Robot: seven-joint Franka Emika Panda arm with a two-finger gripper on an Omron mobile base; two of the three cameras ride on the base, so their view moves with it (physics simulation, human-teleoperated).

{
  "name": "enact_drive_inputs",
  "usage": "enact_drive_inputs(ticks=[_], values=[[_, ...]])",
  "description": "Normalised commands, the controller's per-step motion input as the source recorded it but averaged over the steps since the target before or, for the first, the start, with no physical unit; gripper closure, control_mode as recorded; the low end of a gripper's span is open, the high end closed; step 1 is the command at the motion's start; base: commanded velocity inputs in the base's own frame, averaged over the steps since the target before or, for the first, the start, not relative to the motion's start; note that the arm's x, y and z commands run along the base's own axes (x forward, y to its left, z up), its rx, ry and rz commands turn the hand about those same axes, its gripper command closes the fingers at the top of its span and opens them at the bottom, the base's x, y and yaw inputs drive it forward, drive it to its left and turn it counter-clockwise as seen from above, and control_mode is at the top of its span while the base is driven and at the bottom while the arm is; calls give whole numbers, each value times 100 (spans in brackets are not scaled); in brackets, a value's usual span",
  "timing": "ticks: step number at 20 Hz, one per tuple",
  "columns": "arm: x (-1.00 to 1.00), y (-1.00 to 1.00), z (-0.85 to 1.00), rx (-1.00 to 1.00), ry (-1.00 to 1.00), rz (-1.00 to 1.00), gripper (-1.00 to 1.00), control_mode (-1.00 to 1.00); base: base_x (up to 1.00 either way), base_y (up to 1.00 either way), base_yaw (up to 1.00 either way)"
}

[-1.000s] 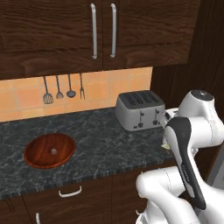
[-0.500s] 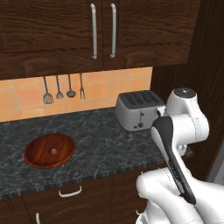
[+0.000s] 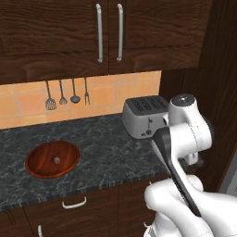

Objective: Grab a lemon wedge from the fridge and one ice cube from the ice bowl, and put them in the glass of lemonade.

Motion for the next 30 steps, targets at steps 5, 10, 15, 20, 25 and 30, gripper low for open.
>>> enact_drive_inputs(ticks=[5,10,15,20,25,30], values=[[18,-68,1,-20,0,0,100,-100,0,0,0],[41,-51,0,-6,0,0,100,-100,0,0,0],[45,-27,0,0,0,0,100,-100,0,0,0],[53,-23,-7,-2,0,1,100,-100,0,0,0],[61,-32,-14,-3,9,0,100,-100,0,0,0],[57,-17,-35,-4,14,2,100,-100,0,0,0]])
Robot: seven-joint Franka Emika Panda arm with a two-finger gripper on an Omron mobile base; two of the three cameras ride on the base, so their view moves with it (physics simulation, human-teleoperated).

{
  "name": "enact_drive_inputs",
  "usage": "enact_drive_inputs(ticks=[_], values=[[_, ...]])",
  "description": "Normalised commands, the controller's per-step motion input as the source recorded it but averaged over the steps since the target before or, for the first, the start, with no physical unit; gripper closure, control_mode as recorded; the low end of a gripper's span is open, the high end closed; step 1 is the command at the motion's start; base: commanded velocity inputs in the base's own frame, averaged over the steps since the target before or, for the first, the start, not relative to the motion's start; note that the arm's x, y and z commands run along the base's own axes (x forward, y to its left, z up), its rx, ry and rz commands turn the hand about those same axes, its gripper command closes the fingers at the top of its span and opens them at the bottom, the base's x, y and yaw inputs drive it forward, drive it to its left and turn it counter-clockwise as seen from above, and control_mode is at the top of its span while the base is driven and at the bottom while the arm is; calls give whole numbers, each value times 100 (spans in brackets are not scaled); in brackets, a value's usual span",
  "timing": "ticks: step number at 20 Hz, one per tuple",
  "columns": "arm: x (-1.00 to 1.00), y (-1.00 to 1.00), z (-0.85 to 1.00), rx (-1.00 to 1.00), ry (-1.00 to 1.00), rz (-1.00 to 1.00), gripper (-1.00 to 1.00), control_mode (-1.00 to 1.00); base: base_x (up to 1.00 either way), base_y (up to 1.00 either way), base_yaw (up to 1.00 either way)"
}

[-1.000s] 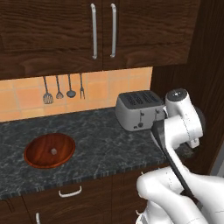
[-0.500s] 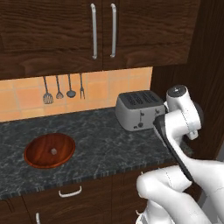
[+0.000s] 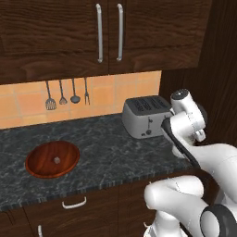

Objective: Grab a lemon wedge from the fridge and one ice cube from the ice bowl, and put them in the glass of lemonade.

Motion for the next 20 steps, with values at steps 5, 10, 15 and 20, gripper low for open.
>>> enact_drive_inputs(ticks=[5,10,15,20], values=[[60,-1,-41,-5,10,4,100,-100,0,0,0],[38,-26,-39,-5,3,5,100,-100,0,0,0],[33,-30,-38,-5,0,6,100,-100,0,0,0],[40,-1,-32,-7,0,2,100,-100,0,0,0]])
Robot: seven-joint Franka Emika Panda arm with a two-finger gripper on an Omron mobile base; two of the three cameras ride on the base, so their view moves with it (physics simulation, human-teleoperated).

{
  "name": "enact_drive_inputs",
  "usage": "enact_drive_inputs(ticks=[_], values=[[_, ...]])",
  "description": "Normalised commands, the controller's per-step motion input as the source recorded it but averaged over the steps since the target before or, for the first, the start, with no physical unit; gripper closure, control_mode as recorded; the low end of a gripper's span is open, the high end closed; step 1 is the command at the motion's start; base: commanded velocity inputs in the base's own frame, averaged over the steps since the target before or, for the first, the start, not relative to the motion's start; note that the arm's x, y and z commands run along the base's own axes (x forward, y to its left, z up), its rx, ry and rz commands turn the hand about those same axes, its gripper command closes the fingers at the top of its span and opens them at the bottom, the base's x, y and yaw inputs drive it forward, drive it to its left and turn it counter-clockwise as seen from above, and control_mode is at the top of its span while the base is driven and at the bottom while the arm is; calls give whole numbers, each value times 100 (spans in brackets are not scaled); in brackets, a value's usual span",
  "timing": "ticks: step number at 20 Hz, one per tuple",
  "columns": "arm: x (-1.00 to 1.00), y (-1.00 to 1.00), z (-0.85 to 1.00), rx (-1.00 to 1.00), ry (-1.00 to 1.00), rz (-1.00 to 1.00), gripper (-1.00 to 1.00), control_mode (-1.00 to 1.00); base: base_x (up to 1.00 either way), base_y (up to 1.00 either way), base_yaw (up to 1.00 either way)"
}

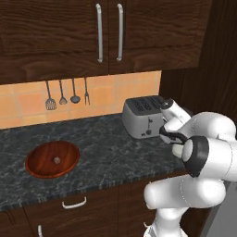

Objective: Grab a lemon wedge from the fridge and one ice cube from the ice bowl, and put them in the glass of lemonade.

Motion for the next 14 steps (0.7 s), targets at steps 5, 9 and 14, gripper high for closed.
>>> enact_drive_inputs(ticks=[5,9,14], values=[[34,0,-26,-7,0,1,100,-100,0,0,0],[22,0,-14,-5,0,0,-100,-100,0,0,0],[-22,-13,42,-1,-1,0,-100,-100,0,0,0]])
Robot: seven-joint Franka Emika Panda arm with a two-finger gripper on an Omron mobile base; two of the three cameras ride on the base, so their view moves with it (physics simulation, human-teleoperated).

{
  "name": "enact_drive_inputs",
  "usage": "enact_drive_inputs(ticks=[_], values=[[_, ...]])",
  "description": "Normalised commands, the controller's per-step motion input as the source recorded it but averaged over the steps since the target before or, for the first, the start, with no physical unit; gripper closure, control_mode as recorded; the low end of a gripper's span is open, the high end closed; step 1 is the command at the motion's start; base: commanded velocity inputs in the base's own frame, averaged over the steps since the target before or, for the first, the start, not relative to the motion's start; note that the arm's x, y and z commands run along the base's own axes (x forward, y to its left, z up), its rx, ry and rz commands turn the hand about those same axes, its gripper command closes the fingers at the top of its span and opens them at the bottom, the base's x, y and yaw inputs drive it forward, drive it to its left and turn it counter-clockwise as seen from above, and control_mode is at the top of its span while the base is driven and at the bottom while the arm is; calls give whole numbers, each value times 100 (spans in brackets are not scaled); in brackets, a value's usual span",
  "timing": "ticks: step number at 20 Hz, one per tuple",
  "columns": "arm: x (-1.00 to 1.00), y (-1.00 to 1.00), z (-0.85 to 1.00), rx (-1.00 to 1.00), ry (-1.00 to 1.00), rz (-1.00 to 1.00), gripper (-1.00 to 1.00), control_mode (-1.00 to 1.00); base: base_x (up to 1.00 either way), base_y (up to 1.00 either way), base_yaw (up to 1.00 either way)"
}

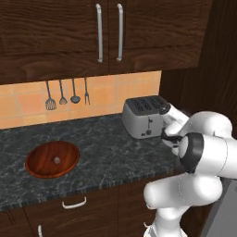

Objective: Grab a lemon wedge from the fridge and one ice cube from the ice bowl, and put them in the glass of lemonade.

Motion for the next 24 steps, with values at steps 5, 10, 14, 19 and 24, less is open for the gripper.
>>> enact_drive_inputs(ticks=[5,10,14,19,24], values=[[-35,6,84,-2,-12,0,-100,-100,0,0,0],[-49,63,60,-1,-24,0,-100,-100,0,0,0],[-52,99,56,0,-30,4,-100,-100,0,0,0],[-40,100,47,0,-28,5,-100,-100,0,0,0],[-35,100,30,0,-22,7,-100,-100,0,0,0]])
